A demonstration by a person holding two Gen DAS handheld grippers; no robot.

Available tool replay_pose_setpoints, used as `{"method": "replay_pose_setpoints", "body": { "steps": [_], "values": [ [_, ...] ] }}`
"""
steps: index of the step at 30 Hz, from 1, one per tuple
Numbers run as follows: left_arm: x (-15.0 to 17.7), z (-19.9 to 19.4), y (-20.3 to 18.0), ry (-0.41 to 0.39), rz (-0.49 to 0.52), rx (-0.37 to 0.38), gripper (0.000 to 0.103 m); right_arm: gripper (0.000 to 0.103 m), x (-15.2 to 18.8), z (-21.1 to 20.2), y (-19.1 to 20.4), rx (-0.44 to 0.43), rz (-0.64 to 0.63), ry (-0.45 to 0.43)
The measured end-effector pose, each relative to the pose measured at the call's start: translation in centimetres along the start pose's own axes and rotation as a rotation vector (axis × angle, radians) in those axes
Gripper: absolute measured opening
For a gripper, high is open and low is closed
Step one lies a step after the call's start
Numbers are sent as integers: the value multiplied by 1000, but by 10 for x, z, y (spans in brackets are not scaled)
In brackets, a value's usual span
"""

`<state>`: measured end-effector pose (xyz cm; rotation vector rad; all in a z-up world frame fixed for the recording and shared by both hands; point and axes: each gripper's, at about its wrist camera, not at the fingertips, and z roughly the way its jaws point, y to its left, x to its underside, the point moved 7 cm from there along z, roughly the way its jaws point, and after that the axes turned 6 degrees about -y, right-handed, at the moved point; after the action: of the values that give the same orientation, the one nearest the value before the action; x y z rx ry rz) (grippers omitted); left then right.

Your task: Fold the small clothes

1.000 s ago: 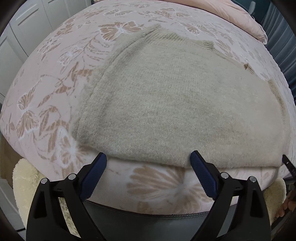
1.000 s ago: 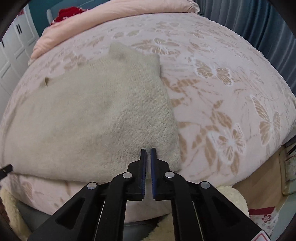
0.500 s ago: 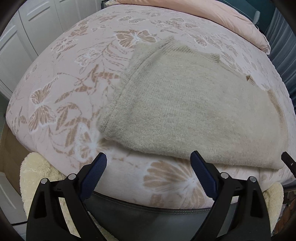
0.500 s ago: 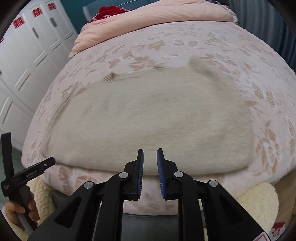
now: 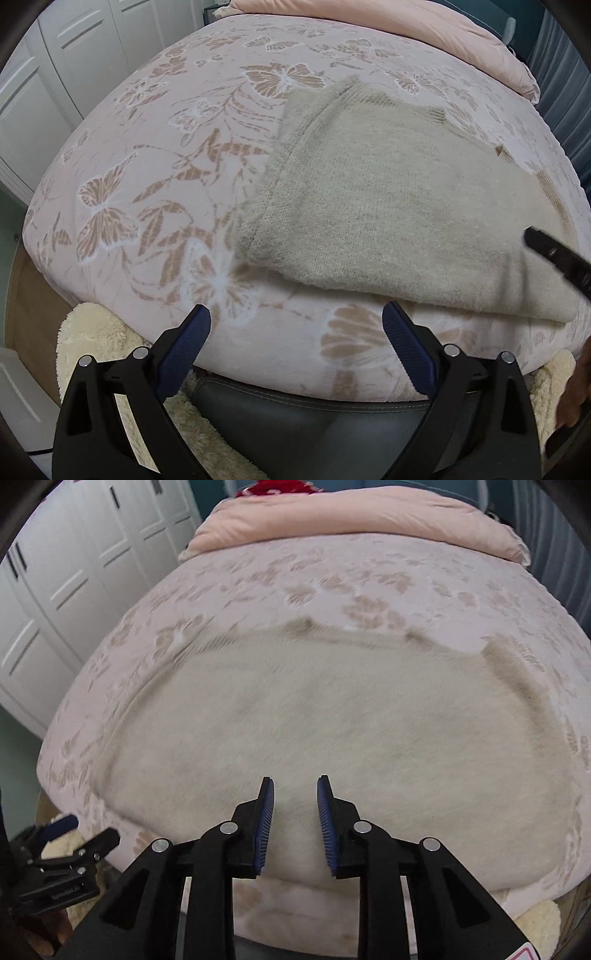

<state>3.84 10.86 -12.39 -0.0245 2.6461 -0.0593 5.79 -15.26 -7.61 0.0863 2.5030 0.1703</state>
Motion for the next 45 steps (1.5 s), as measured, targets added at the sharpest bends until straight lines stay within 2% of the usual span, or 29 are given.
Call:
{"method": "replay_pose_setpoints", "body": {
  "steps": [3,6,7,8,9,10,12,14,15,16,18,19,21,24,25,27,30,31,32,33,34,36,38,41,43,45],
  "values": [
    [1,5,-2,22,-24,19,92,22,-31,-4,-73,62,141,-36],
    [0,3,-9,16,-9,23,92,28,-44,5,-156,90,326,-43],
    [0,1,-12,11,3,19,92,30,-41,12,-185,151,363,-22],
    [-1,1,-13,8,13,13,92,31,-35,21,-214,248,380,11],
    [-2,1,-14,8,18,8,93,18,-24,30,-239,318,385,64],
    [-2,2,-15,12,18,8,93,12,-15,37,-253,303,406,97],
    [-3,4,-15,25,10,12,93,16,-11,24,-258,215,476,42],
    [-6,7,-13,28,-12,29,93,25,-8,2,-247,198,463,9],
    [-7,9,-12,34,-31,36,93,33,-6,-12,-238,206,437,-16],
    [-10,12,-11,43,-59,55,94,44,-2,-25,-229,201,407,-44],
    [-14,20,-8,57,-142,112,94,61,16,-46,-215,199,377,-76],
    [-16,23,-7,61,-191,139,94,64,29,-55,-213,205,390,-80],
    [-20,31,0,58,-299,194,94,67,63,-63,-214,192,481,-60],
    [-22,47,10,63,-438,254,94,68,105,-50,-214,72,630,22],
    [-22,53,12,74,-475,262,96,68,114,-45,-214,63,660,48],
    [-26,59,15,56,-533,268,98,68,117,-36,-217,41,715,52],
    [-34,60,16,43,-590,270,98,73,101,-25,-224,-7,803,-21],
    [-38,59,15,39,-595,282,89,74,96,-19,-228,-9,829,-19],
    [-42,58,13,41,-578,276,62,73,90,-12,-229,-10,846,-12],
    [-46,58,10,61,-547,278,47,55,82,-9,-229,-11,845,-20],
    [-49,58,7,82,-534,312,23,27,72,-7,-227,-30,826,-24],
    [-54,47,11,76,-555,355,20,25,52,-13,-215,-83,782,-27],
    [-60,26,13,65,-548,402,16,23,34,-38,-205,-110,721,-69],
    [-61,-12,19,48,-519,439,9,22,27,-82,-197,-134,665,-90],
    [-51,-26,25,70,-514,450,9,22,39,-99,-197,-84,605,-74],
    [-34,-21,27,108,-488,418,9,24,62,-92,-204,-15,550,-9]
  ]
}}
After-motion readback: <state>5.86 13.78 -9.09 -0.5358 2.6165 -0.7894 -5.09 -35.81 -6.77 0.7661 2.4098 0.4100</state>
